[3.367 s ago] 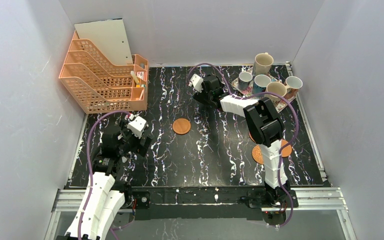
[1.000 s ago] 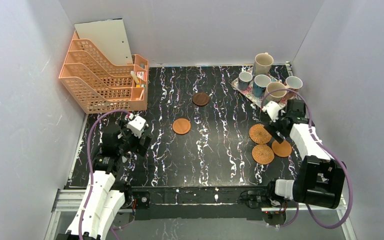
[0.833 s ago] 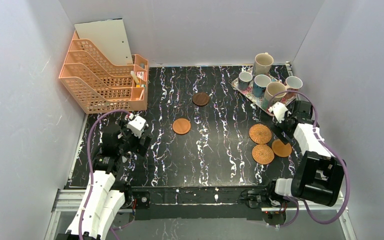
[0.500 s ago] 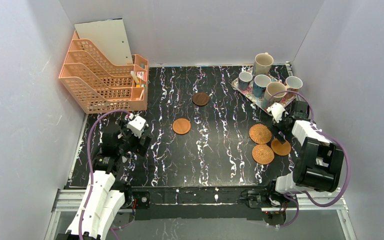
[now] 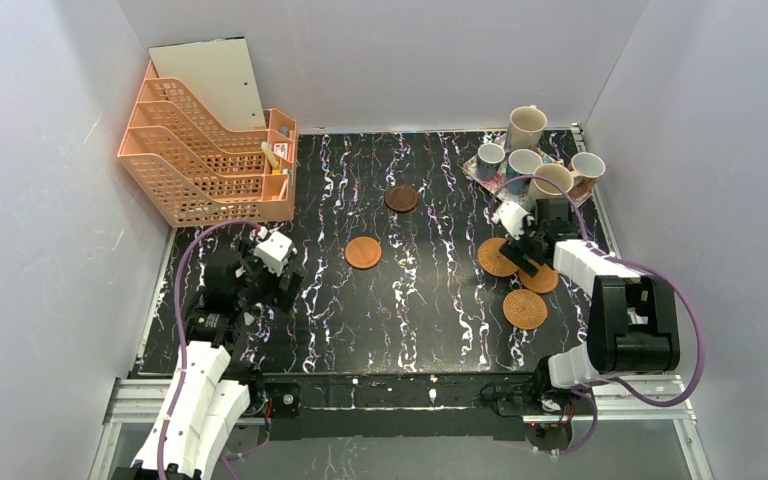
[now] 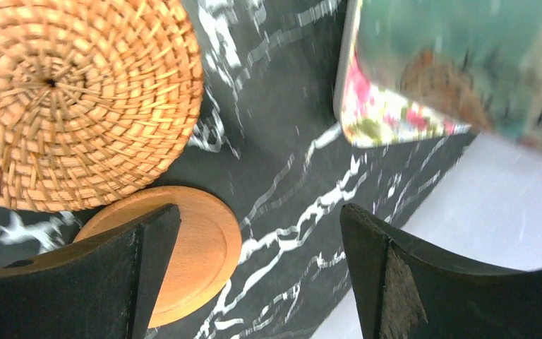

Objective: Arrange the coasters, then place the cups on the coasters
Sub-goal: Move the coaster to the center of the board.

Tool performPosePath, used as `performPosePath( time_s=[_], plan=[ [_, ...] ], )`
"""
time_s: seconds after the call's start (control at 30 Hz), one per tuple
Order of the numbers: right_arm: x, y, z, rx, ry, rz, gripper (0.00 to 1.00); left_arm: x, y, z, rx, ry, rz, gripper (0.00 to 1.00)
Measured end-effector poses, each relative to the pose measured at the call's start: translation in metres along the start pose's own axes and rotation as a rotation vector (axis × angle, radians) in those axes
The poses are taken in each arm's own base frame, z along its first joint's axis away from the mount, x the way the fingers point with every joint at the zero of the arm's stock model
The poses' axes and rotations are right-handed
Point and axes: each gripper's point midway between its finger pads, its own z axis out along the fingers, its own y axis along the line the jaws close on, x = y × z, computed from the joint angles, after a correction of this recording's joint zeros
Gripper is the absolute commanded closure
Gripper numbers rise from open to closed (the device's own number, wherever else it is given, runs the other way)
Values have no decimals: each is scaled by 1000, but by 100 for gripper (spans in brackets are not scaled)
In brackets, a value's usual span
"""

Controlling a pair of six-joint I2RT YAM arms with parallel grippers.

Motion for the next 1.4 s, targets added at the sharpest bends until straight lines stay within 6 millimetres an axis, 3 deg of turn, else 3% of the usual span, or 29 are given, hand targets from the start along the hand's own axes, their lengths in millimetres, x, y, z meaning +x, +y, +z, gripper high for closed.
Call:
performPosePath(
  time_s=[0.23,0.5,0.7,1.03,1.23,1.4],
  plan=[
    [-55,15,19,-10,-49,-61,4,0,0,0,-1,-2,1,3],
    [-94,29,24,-12,-100,-120,3,-1,0,-1,-2,-4,3,3],
    [-110,80,-1,-124,-187,-226,3,-1,0,-1,-2,-4,6,3],
    [-107,171,-46,-401,-246,-376,2,-2,0,-1,-3,-7,7,3],
    [-128,200,-51,-490,-279,-399,2,-2,1,-2,-5,-12,8,3],
    [-166,206,-37,-521,-296,-332,2,-2,1,-2,-5,-12,8,3]
  ],
)
